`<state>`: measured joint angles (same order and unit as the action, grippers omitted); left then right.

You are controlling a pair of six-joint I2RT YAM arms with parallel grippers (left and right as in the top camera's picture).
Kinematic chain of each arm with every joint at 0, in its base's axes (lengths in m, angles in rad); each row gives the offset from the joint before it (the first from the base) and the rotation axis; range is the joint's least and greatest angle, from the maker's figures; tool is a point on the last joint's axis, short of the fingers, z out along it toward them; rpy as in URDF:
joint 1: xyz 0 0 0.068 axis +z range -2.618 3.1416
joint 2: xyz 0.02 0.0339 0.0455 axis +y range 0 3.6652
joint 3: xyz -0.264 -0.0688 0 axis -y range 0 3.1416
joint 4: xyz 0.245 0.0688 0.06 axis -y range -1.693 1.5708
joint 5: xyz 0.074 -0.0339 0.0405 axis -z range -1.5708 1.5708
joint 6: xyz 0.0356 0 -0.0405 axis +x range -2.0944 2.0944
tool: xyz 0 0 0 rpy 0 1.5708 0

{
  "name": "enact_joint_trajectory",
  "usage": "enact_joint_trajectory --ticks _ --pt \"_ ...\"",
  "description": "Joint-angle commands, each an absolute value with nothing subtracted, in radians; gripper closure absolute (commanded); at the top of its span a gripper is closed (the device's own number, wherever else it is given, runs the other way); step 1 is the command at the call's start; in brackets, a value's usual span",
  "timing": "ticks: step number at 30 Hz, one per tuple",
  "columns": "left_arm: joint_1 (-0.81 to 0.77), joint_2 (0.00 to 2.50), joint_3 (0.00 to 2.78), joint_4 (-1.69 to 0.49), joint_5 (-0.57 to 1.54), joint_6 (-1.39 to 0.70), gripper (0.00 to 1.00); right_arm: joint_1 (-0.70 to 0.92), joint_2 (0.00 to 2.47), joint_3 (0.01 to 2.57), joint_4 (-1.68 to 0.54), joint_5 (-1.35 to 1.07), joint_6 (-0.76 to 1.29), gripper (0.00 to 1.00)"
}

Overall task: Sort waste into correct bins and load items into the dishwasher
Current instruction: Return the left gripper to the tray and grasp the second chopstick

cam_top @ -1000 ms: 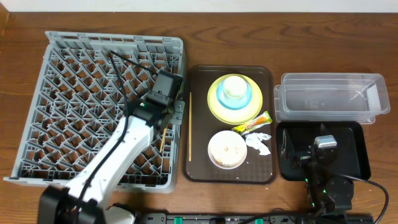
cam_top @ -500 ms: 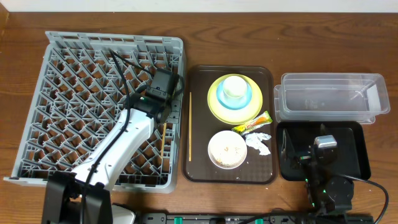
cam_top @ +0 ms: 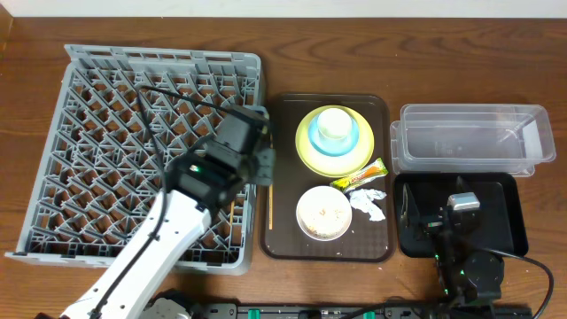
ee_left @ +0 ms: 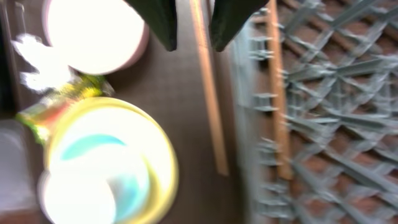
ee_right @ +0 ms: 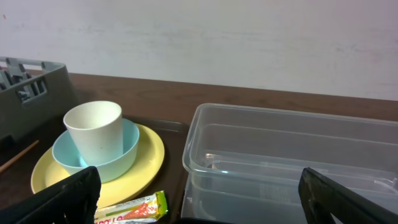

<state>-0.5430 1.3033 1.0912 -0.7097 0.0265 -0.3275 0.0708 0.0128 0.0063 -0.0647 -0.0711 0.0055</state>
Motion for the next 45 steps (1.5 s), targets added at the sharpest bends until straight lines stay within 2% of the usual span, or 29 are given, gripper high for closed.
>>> enact_joint_trajectory --ticks 1,3,9,11,13,22,29,32,35,45 --pt "-0.629 1.336 1.103 -0.719 -0.018 -0.417 0.89 0.077 0.012 0.006 -0.069 -0.072 -0.005 0.01" --pt "-0.689 1.364 1.102 -0.718 -0.114 -0.489 0.92 0.077 0.012 0.006 -0.069 -0.071 -0.005 0.01" --pt "-0.805 1.477 1.102 -0.691 -0.392 -0.556 0.9 0.077 0.012 0.006 -0.069 -0.071 -0.005 0.01" --pt "-0.807 1.527 1.102 -0.68 -0.413 -0.555 0.75 0.077 0.012 0.006 -0.069 -0.071 -0.005 0.01" --pt "-0.806 1.575 1.102 -0.672 -0.412 -0.556 0.71 0.077 0.012 0.006 -0.069 -0.071 -0.005 0.01" --pt "-0.801 1.744 1.102 -0.618 -0.413 -0.555 0.71 0.077 0.012 0.006 -0.069 -0.071 -0.005 0.01" --pt "-0.749 1.762 1.102 -0.593 -0.393 -0.556 0.72 0.077 0.012 0.006 -0.069 -0.071 -0.005 0.01" --pt "-0.717 1.762 1.102 -0.585 -0.327 -0.555 0.76 0.077 0.012 0.006 -0.069 -0.072 -0.005 0.01" --pt "-0.703 1.77 1.101 -0.581 -0.269 -0.556 0.76 0.077 0.012 0.006 -0.069 -0.072 -0.005 0.01" --pt "-0.703 1.832 1.098 -0.554 -0.284 -0.556 0.76 0.077 0.012 0.006 -0.069 -0.072 -0.005 0.01"
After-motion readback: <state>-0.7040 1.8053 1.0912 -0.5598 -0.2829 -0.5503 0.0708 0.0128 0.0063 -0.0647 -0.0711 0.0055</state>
